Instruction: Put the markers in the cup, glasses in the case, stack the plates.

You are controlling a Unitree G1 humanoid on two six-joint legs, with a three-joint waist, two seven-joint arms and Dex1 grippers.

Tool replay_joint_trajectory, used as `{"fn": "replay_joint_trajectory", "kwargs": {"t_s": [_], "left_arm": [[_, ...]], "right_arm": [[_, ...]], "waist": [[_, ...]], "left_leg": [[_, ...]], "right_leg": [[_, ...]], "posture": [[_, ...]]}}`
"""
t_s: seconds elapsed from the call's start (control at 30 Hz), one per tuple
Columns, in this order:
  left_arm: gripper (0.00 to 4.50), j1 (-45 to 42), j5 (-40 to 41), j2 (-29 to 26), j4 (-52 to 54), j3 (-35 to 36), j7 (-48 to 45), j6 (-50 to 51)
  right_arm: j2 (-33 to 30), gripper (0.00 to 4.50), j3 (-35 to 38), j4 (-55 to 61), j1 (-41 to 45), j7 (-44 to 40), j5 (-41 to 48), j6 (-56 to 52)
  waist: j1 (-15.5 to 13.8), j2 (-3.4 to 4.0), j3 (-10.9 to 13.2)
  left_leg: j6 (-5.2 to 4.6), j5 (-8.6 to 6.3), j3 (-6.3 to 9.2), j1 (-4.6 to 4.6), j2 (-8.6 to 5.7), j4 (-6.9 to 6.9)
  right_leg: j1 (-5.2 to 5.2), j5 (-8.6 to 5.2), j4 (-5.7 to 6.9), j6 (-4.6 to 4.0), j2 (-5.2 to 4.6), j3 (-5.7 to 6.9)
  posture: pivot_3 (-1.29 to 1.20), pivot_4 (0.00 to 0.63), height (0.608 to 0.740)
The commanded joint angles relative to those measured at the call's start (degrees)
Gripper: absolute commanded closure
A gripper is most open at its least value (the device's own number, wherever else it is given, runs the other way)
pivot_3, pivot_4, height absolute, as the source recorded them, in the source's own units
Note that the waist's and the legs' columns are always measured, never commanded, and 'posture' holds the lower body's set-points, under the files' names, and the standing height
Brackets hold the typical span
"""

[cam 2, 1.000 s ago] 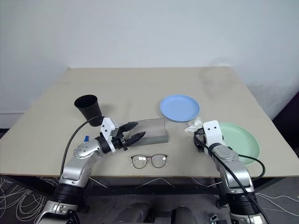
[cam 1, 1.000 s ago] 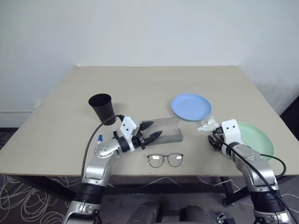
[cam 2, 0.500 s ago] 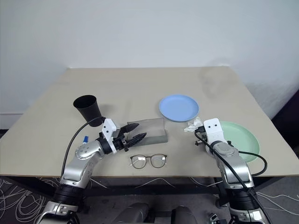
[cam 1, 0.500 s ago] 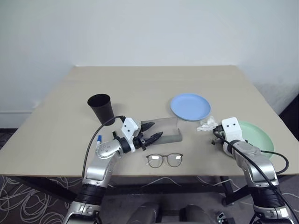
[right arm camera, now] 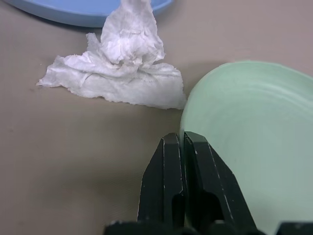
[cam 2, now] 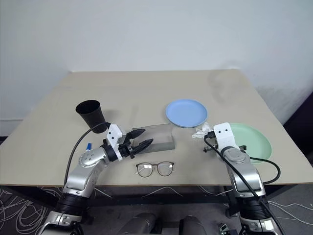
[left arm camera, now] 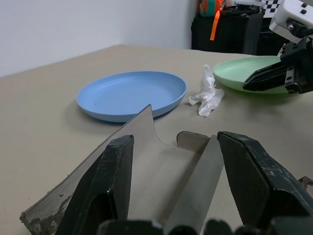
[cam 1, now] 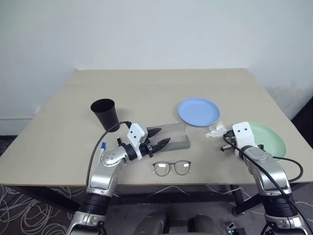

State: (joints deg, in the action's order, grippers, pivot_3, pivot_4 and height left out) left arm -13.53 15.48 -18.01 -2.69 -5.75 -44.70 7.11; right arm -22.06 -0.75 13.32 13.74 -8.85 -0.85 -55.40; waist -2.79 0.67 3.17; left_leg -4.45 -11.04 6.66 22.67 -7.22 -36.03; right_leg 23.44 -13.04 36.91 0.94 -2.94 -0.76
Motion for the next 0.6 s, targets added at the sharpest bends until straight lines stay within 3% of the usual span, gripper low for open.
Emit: {"fn": "replay_joint_trajectory", "kwargs": {"t_s": [0.03,0.23,0.4,0.6], "left_arm": [[1.61,-1.00,-0.02,-0.07,2.02,0.26,0.11,-1.16],[1.61,-1.51,-0.18,-0.01,1.63,0.65,0.58,-1.74],[1.61,-2.50,-0.21,-0.30,0.21,1.02,0.52,-2.22],[1.61,-4.35,-0.36,-0.37,-1.73,1.41,0.72,-2.87]], "right_arm": [[-1.21,4.48,0.95,1.02,2.74,1.46,-2.06,2.23],[-5.14,4.48,-0.35,-2.69,6.32,-0.08,-4.48,11.79],[-9.87,4.48,-4.47,-11.01,12.02,-14.44,-1.42,30.92],[-8.23,4.48,-8.35,-33.98,25.05,-29.00,0.05,49.96]], "waist": [[0.13,0.00,0.00],[0.27,0.01,0.01],[0.93,0.02,0.01],[2.03,-0.01,0.01]], "left_leg": [[0.00,0.00,0.00,0.00,0.00,0.00],[0.00,0.00,0.00,0.00,-0.01,-0.01],[0.00,0.00,-0.01,-0.03,0.00,-0.01],[-0.01,0.02,0.01,-0.04,0.00,-0.06]], "right_leg": [[0.00,0.00,0.00,0.00,0.00,0.00],[0.00,0.00,-0.01,0.00,-0.01,0.01],[-0.03,0.01,-0.01,0.02,0.01,0.03],[-0.09,0.03,0.00,0.02,0.03,0.08]], "posture": [[0.00,0.000,0.736],[0.00,0.000,0.736],[0.00,0.000,0.736],[0.00,0.000,0.736]]}}
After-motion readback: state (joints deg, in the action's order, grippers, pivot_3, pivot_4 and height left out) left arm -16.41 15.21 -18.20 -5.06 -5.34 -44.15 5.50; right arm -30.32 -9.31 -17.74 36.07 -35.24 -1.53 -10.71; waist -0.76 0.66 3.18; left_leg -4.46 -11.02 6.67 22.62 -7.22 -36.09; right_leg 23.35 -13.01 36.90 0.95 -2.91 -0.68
